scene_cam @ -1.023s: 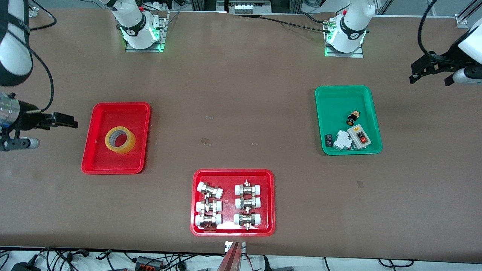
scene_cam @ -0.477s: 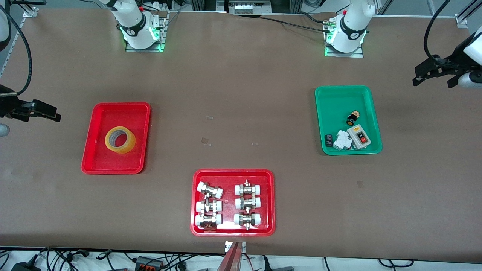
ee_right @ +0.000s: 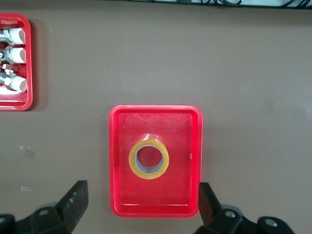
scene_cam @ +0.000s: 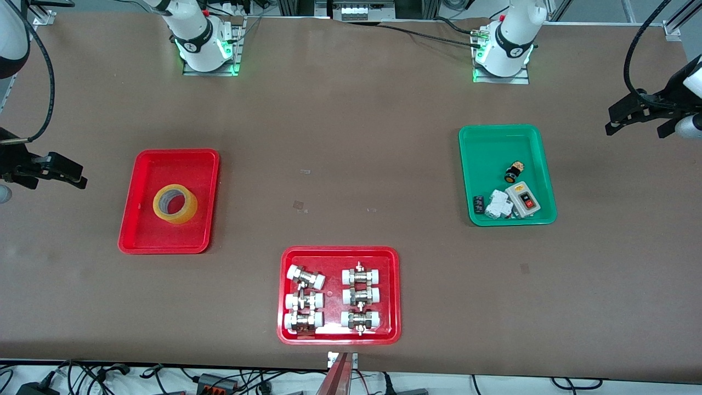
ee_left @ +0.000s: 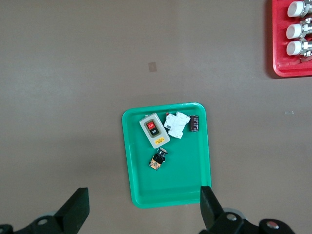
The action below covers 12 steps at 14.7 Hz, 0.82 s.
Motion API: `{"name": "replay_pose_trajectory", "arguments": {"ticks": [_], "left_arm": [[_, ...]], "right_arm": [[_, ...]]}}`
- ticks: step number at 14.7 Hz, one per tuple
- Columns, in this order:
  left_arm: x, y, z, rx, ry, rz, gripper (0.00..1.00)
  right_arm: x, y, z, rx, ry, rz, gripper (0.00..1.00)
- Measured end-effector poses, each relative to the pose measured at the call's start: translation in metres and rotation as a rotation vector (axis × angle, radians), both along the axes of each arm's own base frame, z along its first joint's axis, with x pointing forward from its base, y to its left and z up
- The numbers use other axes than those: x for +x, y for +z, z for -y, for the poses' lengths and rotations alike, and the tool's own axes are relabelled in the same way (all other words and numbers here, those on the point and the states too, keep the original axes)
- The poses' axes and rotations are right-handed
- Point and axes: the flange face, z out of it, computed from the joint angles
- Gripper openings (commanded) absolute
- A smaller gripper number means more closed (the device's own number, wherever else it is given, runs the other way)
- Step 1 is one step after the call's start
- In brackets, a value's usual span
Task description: Left arm passes tape to right arm into tray
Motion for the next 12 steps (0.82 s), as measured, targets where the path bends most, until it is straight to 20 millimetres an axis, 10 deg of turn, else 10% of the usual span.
{"name": "replay_pose_trajectory", "arguments": {"ticks": [12], "left_arm": [[0.001, -0.003, -0.014, 0.000, 0.026, -0.007, 1.00]], "right_arm": [[-0.056, -0.019, 0.014, -0.007, -0.015, 0.019, 1.00]]}}
